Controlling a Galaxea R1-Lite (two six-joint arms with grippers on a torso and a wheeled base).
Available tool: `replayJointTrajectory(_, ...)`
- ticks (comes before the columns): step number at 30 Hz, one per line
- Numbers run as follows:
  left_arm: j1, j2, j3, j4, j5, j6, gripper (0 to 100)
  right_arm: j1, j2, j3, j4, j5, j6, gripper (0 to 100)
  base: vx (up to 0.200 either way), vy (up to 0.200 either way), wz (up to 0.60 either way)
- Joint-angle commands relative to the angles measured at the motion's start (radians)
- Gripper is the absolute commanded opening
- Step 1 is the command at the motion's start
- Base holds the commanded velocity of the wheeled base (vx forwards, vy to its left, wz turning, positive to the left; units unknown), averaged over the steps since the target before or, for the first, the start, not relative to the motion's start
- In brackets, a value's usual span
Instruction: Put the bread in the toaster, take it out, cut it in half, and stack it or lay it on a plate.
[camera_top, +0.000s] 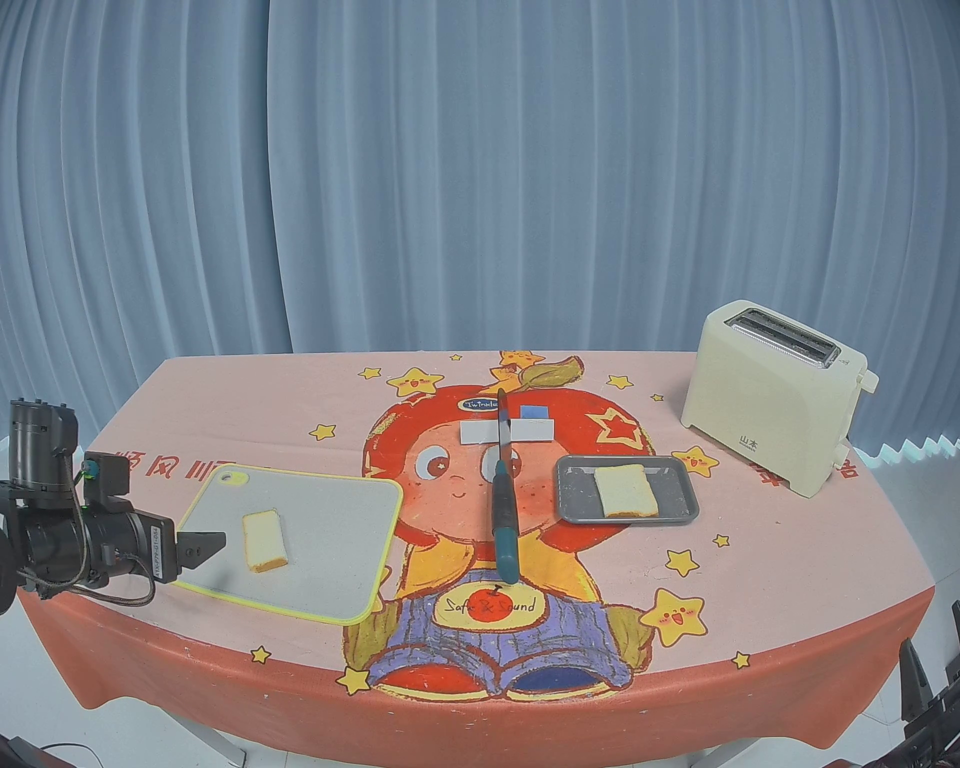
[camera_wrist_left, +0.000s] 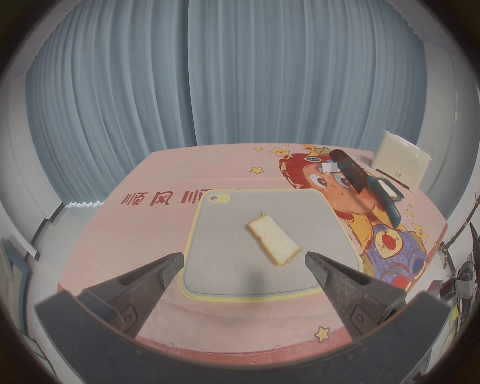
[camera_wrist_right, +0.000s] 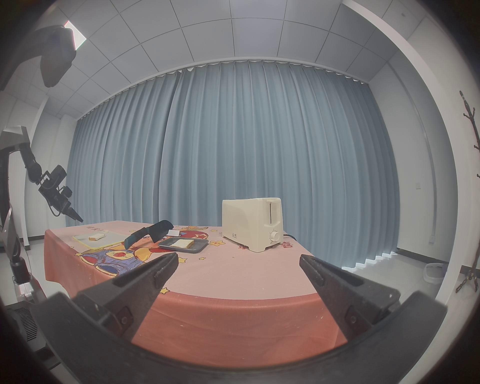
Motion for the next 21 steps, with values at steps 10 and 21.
replayJointTrajectory(10,-0.035,0.218,-0.098,-0.006,0.036,-0.04,100,0.0,-0.016,0.018,0.0,0.0,0.0,100,0.0,0.0,0.0)
replayJointTrajectory(21,-0.041,0.295,-0.138,-0.007,0.07,-0.068,100,0.0,-0.016,0.018,0.0,0.0,0.0,100,0.0,0.0,0.0)
